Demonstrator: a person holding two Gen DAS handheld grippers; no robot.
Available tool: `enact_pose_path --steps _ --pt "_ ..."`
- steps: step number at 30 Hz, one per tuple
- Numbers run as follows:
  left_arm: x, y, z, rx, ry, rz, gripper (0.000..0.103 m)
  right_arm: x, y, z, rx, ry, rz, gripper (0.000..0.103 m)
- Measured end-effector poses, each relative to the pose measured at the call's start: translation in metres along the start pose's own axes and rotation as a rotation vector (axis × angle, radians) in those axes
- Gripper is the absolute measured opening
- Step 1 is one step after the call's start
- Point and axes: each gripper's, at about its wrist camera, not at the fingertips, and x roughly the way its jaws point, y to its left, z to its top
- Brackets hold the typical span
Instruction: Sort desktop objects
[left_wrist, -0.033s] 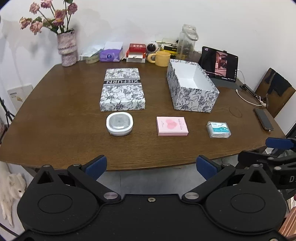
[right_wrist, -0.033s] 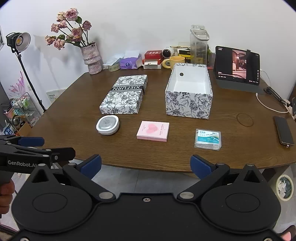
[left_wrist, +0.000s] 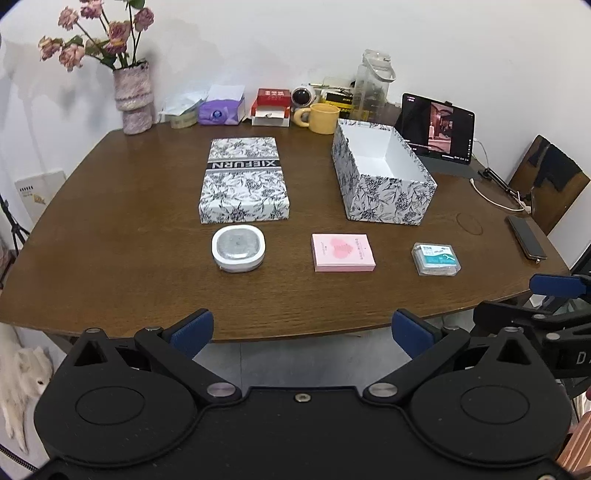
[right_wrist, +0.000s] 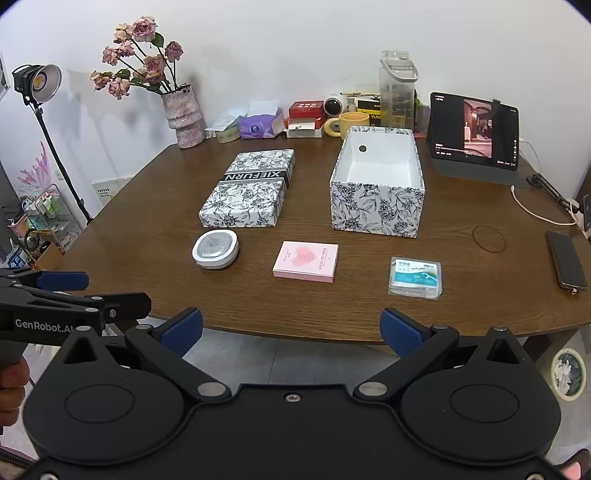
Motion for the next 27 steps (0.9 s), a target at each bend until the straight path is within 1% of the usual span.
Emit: enact_pose_path --steps 4,6,8,11,13,21,27 --pt "0.002 0.001 0.001 -0.012 0.013 0.01 0.103 0.006 -0.002 -0.009 0.005 0.002 -0.006 0.103" --pt "0.002 -0.006 0.01 0.008 0.027 0.023 0.103 -0.002 -0.003 -0.002 0.01 0.002 -0.007 0.103" --pt "-0.001 -0.008 0.008 0.007 -0.001 0.029 0.103 -0.007 -0.001 0.004 0.015 0.004 -0.01 0.103" --pt "-0.005 -0.005 0.005 -0.011 -0.018 0.033 0.103 -0.013 -0.002 0.007 0.022 0.0 -0.008 0.103" --pt "-0.006 -0.005 0.001 -0.019 -0.031 0.04 0.103 -0.014 -0.001 0.001 0.026 -0.01 -0.004 0.103" --pt "-0.006 -0.001 0.002 -0.059 -0.02 0.044 0.103 -0.013 -0.004 0.001 0.027 -0.018 -0.006 0.103" --pt "-0.008 -0.003 0.004 -0.07 -0.018 0.041 0.103 -0.013 -0.007 -0.002 0.034 -0.031 -0.007 0.103"
